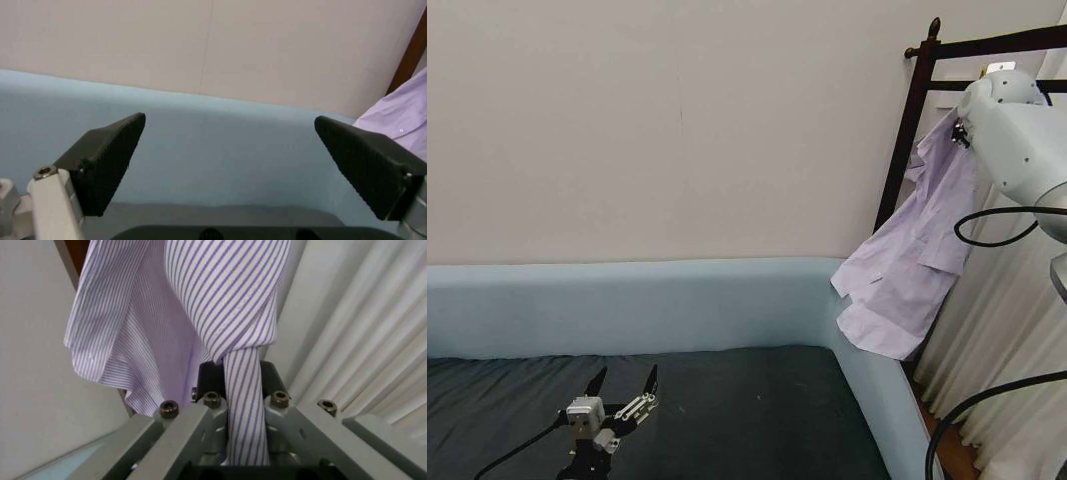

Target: Pick up the clothes from the sofa and hang them on the clothes hanger.

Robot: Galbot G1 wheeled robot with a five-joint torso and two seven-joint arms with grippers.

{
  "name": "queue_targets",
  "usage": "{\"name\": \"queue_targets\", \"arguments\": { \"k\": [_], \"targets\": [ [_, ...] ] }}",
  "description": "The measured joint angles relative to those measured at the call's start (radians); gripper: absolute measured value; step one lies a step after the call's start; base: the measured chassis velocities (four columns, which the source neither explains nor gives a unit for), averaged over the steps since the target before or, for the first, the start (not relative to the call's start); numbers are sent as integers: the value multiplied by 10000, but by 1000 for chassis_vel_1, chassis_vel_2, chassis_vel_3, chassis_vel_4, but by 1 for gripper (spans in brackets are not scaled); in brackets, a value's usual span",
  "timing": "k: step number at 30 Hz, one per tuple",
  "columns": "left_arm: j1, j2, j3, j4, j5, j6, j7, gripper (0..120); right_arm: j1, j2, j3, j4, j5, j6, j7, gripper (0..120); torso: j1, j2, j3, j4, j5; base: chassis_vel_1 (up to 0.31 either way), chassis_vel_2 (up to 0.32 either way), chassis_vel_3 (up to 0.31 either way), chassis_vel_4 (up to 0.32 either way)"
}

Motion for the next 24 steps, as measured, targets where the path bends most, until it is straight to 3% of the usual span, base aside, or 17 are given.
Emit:
{"name": "queue_targets", "arguments": {
  "k": [8,17,21,24],
  "targets": [
    [33,-52,-13,-55,-1,-24,5,100,35,31,-492,-18,101,-8,-292,4,0,0,0,-2,1,0,0,0,0],
    [189,-89,-87,-107,-5,-111,17,100,-76,29,-537,342,4,-9,-542,35,0,0,0,1,1,0,0,0,0],
    [190,-122,-99,-59,-4,-116,18,100,-254,-149,-495,1114,-280,-3,-595,49,0,0,1,2,1,0,0,0,0],
    [182,-191,-65,-3,31,-117,16,100,-454,-638,-598,2797,-48,8,-565,62,0,0,0,-3,2,0,0,0,0]
  ]
}}
